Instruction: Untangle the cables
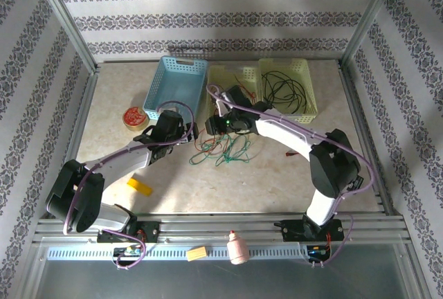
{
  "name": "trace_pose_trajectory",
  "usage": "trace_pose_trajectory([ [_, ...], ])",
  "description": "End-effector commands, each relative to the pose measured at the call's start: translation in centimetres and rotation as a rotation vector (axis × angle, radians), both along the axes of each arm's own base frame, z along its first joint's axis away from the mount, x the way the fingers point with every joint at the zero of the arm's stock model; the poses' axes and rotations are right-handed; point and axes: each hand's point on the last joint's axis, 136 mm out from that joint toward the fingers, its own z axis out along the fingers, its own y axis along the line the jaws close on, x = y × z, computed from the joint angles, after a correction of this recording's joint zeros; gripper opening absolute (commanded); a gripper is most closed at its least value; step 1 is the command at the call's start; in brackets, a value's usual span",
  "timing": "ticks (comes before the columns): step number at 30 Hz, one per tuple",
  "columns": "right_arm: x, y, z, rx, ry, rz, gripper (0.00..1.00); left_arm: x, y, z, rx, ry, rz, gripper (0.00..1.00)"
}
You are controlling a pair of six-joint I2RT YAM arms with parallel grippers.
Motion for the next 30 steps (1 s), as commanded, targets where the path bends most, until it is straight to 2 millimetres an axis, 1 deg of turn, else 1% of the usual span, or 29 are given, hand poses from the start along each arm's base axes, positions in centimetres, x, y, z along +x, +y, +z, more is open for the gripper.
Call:
trace_pose_trajectory([
  [1,-2.0,-0.4,-3.0,-0.065,0.106,0.033,0.43,-0.5,0.9,-0.4,-0.003,0.018,0.034,0.96],
  [2,-1.9,-0.6,-3.6,-0.084,0.114,0.024,0.42,-0.5,0.8,-0.5,-0.002,0.021,0.028,0.96],
  [5,-1.2,-1.1,-4.4,-0.120,0.101,0.008,0.42,-0.5,0.7,-0.2,0.004,0.015,0.016,0.96],
  [9,-0.4,-0.6,-5.0,-0.114,0.113,0.007,0.40,-0.4,0.6,0.2,0.004,0.001,0.006,0.96],
  [12,0.1,-0.2,-5.6,-0.115,0.120,0.006,0.37,-0.3,0.4,0.3,0.003,-0.001,-0.007,0.96],
  [15,0.7,0.2,-5.9,-0.120,0.116,0.011,0.30,-0.4,0.3,0.4,0.007,0.001,-0.016,0.96],
  [16,1.0,0.2,-6.0,-0.124,0.110,0.011,0.26,-0.4,0.4,0.4,0.009,0.001,-0.018,0.96],
  [18,1.5,0.2,-5.9,-0.131,0.094,0.005,0.14,-0.4,0.3,0.5,0.013,-0.001,-0.024,0.96],
  [19,1.6,0.2,-5.7,-0.134,0.082,0.005,0.06,-0.4,0.3,0.7,0.016,-0.003,-0.028,0.96],
  [20,1.8,0.1,-5.3,-0.133,0.067,0.008,0.00,-0.4,0.3,0.8,0.020,-0.004,-0.033,0.96],
  [22,1.8,0.0,-3.9,-0.124,0.025,0.010,0.00,-0.4,0.1,1.0,0.020,-0.008,-0.047,0.96],
  [24,1.9,-0.5,-1.9,-0.118,-0.032,0.013,0.00,-0.4,-0.2,1.2,0.011,-0.014,-0.069,0.96],
  [27,1.8,-1.4,2.0,-0.097,-0.141,0.018,0.00,-0.2,-1.0,1.8,-0.012,-0.033,-0.108,0.96],
  [30,1.4,-2.2,6.6,-0.054,-0.262,0.019,0.00,-0.1,-1.6,2.4,-0.036,-0.059,-0.136,0.96],
])
